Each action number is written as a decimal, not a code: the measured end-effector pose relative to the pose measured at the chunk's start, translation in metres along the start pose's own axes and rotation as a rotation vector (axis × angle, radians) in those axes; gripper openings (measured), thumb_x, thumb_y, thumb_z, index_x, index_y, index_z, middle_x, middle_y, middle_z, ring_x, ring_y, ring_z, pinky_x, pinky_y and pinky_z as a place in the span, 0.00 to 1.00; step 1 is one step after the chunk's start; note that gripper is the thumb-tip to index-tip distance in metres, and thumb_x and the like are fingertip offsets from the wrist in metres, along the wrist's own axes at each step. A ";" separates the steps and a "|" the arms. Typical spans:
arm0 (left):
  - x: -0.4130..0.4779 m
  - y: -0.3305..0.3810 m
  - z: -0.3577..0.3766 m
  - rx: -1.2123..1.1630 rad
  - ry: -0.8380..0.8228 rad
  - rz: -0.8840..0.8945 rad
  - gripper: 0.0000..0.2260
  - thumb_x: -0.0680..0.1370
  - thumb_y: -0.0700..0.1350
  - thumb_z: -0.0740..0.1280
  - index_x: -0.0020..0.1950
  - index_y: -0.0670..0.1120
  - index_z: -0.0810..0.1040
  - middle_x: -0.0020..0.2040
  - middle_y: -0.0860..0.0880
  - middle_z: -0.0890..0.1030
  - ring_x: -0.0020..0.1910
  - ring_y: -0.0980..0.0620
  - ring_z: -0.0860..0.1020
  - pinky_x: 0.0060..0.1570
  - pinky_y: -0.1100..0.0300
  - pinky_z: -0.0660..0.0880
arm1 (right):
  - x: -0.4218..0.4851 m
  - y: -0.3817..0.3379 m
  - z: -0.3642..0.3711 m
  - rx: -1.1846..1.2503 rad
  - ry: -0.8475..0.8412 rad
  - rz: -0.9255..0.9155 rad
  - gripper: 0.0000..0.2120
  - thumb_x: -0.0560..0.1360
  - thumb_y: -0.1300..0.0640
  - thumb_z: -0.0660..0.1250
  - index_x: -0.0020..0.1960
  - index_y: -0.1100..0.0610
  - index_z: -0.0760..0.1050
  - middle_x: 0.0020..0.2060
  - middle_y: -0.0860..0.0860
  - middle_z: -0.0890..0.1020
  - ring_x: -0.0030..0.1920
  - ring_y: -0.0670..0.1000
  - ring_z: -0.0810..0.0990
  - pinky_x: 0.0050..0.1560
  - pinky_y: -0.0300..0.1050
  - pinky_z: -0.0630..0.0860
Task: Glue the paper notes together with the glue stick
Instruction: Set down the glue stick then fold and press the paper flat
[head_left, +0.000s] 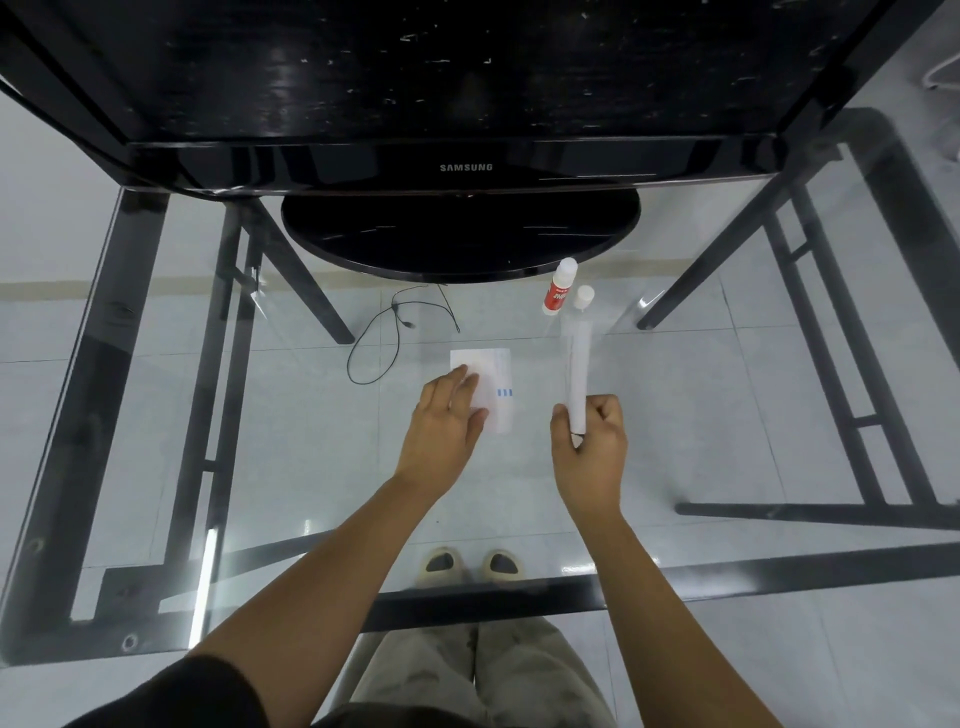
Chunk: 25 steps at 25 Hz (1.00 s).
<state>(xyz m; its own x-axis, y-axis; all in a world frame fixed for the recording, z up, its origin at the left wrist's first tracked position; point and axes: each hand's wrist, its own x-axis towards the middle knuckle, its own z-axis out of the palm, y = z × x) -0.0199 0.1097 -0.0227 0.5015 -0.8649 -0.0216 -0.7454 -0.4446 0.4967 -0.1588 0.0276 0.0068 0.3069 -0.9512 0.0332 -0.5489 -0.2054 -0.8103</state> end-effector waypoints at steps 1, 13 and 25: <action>0.000 0.004 -0.005 -0.126 0.072 -0.049 0.17 0.80 0.44 0.60 0.67 0.40 0.69 0.67 0.40 0.71 0.64 0.45 0.68 0.63 0.57 0.67 | -0.001 -0.001 0.000 -0.066 -0.023 -0.063 0.05 0.76 0.64 0.64 0.49 0.64 0.76 0.40 0.51 0.69 0.32 0.46 0.69 0.37 0.39 0.69; 0.024 0.027 -0.059 -0.802 0.086 -0.524 0.10 0.71 0.47 0.72 0.34 0.43 0.78 0.34 0.45 0.83 0.34 0.51 0.82 0.46 0.51 0.81 | -0.016 -0.022 0.019 -0.225 -0.350 -0.227 0.23 0.75 0.50 0.65 0.68 0.53 0.65 0.50 0.51 0.72 0.51 0.51 0.74 0.47 0.37 0.71; 0.028 -0.006 -0.062 -0.985 -0.158 -0.524 0.06 0.73 0.42 0.72 0.43 0.38 0.80 0.43 0.43 0.84 0.42 0.50 0.83 0.41 0.63 0.80 | 0.027 -0.023 0.007 0.197 -0.415 0.211 0.11 0.75 0.58 0.67 0.47 0.43 0.70 0.54 0.50 0.79 0.42 0.45 0.79 0.41 0.33 0.76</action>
<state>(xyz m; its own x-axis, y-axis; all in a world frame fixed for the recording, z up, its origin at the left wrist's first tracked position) 0.0261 0.1027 0.0276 0.5376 -0.6763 -0.5036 0.2473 -0.4446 0.8609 -0.1324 0.0087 0.0217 0.5100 -0.7874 -0.3463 -0.4877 0.0670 -0.8704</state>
